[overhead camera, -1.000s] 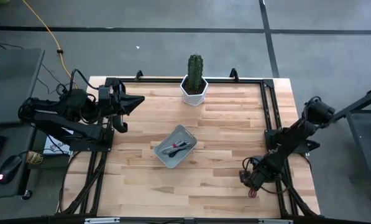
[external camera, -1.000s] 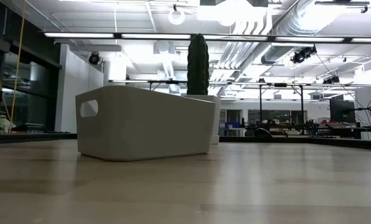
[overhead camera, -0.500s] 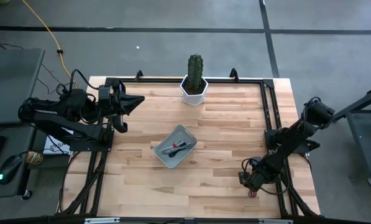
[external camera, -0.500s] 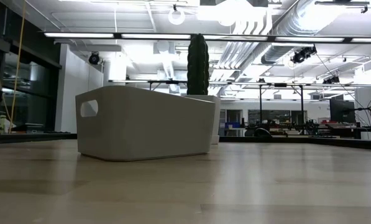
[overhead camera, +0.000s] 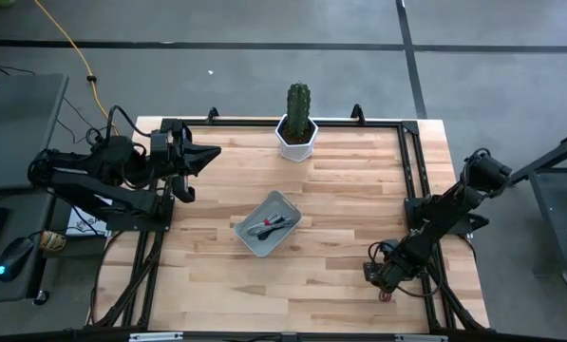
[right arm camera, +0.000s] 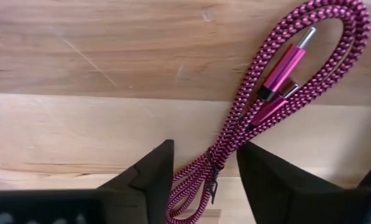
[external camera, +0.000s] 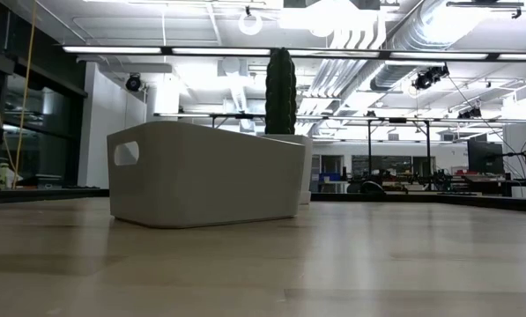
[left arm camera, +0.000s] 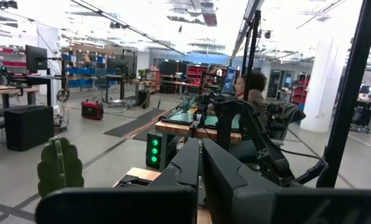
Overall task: Pick and place USB-C Cables
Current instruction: Put the pink and black charger cable into the gray bin
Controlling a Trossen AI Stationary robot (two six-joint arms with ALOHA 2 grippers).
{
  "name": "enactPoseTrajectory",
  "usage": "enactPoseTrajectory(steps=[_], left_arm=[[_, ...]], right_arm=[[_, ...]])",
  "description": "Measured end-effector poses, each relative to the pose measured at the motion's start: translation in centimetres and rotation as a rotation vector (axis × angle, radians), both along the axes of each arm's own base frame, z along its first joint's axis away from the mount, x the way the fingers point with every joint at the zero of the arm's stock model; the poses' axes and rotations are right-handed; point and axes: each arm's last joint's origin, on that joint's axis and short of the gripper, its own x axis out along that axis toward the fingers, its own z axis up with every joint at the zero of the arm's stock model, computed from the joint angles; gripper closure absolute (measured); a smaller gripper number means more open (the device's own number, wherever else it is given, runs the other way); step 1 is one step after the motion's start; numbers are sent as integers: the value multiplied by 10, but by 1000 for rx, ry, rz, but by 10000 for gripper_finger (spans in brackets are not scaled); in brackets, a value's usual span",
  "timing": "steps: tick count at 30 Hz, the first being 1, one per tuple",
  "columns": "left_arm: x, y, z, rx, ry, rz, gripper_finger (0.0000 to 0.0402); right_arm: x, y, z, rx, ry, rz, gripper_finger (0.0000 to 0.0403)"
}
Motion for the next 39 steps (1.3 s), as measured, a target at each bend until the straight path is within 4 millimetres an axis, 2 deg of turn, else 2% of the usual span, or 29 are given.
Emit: enactPoseTrajectory(steps=[25, 39], left_arm=[[0, 0, 0, 0, 0, 0, 401], [0, 0, 0, 0, 1, 1, 401]], right_arm=[[-1, 0, 0, 3, 5, 38, 394], [0, 1, 0, 23, -8, 83, 396]])
